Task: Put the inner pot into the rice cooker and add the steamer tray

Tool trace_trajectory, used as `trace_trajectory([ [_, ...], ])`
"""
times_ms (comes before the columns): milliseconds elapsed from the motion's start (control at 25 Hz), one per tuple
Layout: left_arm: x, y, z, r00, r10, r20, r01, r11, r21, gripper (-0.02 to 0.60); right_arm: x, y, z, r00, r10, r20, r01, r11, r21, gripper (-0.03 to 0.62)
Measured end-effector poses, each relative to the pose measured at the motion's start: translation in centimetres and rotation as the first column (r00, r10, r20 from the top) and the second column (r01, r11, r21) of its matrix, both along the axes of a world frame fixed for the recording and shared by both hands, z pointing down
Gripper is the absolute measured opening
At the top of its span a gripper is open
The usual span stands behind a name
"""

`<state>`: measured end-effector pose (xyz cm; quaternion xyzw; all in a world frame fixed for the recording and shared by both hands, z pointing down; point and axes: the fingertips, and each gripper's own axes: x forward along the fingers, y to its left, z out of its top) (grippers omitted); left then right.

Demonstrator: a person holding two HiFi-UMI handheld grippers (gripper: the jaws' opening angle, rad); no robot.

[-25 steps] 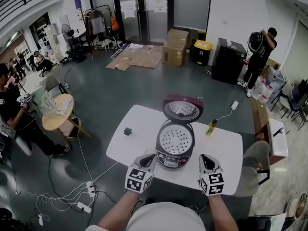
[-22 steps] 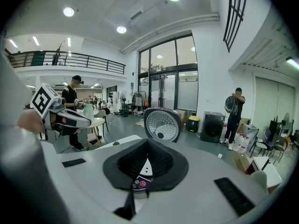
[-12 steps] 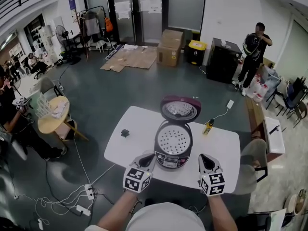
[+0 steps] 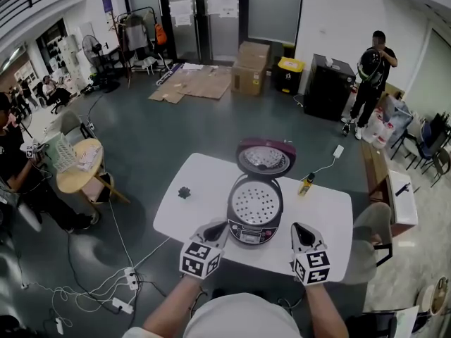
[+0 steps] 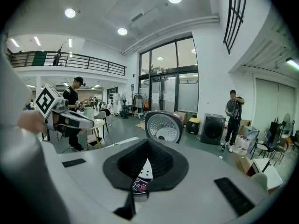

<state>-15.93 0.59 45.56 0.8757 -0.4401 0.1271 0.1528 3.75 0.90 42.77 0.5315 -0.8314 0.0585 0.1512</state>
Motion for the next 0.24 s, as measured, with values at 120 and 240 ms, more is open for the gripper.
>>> trace_trajectory([
  [120,0.18,0.23,0.04,1.000,0.000,-0.001,0.000,1.000,-0.002,0.015,0.06,0.17,-0.01,1.000,-0.004,0.003,0.004,1.000,0.001,0.011],
  [240,0.22,0.55,0.00,1.000,0.002,-0.004,-0.002,1.000,-0.002,0.015,-0.04,0.51,-0.08,1.000,-0.007,0.006,0.007,1.000,0.002,0.011],
])
